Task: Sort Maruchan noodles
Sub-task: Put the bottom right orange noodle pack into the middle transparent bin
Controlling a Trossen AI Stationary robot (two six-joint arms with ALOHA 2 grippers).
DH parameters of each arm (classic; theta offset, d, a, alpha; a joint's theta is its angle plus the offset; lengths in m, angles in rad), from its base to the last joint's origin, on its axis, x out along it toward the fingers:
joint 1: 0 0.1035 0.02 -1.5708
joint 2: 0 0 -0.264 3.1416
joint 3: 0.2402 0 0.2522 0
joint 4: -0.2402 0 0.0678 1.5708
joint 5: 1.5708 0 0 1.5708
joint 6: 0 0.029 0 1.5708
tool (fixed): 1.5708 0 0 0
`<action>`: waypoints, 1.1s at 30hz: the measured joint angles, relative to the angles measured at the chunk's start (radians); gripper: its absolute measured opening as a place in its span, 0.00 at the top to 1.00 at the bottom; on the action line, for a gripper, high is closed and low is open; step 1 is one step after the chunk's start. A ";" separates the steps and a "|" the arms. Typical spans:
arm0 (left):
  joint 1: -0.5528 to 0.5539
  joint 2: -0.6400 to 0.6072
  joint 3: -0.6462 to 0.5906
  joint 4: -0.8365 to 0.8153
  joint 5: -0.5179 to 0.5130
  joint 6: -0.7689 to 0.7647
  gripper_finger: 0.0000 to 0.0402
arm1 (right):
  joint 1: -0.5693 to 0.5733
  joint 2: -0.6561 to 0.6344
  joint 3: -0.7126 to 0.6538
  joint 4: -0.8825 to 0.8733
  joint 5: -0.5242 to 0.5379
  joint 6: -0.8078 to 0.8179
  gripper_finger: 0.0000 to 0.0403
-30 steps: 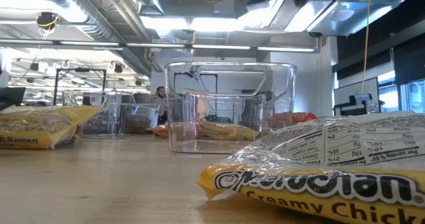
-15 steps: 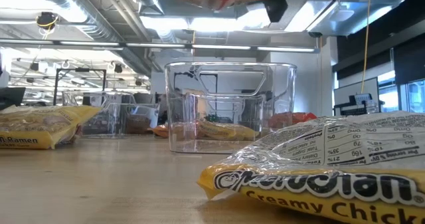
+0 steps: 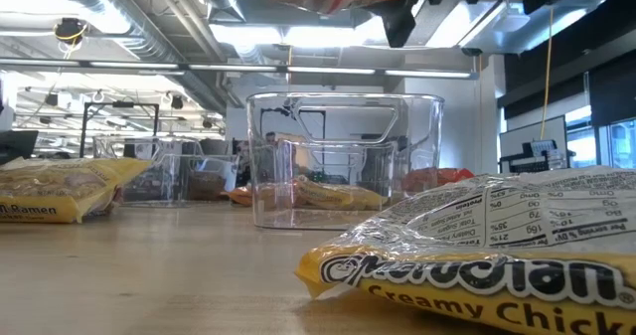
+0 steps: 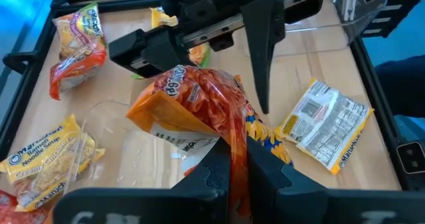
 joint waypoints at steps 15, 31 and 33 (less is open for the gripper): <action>0.000 -0.073 0.000 0.011 -0.127 -0.131 0.67 | 0.000 -0.062 0.000 -0.077 0.018 -0.180 0.91; -0.091 -0.253 -0.366 0.230 -0.301 -0.336 0.52 | 0.002 -0.409 -0.322 0.005 0.162 -0.265 0.91; -0.070 -0.256 -0.449 0.408 -0.268 -0.309 0.47 | 0.002 -0.405 -0.375 0.111 0.158 -0.265 0.91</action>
